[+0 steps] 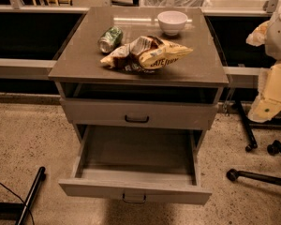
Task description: Close middle drawer
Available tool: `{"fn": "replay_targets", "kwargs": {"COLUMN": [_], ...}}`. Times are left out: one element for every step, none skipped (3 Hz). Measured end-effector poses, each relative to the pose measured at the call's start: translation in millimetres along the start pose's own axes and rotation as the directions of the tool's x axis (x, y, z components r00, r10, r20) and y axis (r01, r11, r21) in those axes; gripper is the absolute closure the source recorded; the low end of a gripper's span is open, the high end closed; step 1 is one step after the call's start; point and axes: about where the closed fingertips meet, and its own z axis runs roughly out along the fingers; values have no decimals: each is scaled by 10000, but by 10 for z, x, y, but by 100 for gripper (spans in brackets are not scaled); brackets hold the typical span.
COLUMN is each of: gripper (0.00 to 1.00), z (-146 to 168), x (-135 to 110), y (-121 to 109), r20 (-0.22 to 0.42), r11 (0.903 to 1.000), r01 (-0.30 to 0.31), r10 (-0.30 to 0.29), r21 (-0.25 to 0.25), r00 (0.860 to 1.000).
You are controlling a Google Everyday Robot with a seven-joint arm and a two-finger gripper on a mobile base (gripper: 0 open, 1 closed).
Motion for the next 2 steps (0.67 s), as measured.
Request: {"fn": "replay_targets", "kwargs": {"gripper": [0, 0], "z": [0, 457], "x": [0, 33], "y": [0, 152], "r20": [0, 225], "r11": [10000, 9962], "r01": [0, -232], "r10": [0, 252], "r21": [0, -842], "r00": [10000, 9994]}}
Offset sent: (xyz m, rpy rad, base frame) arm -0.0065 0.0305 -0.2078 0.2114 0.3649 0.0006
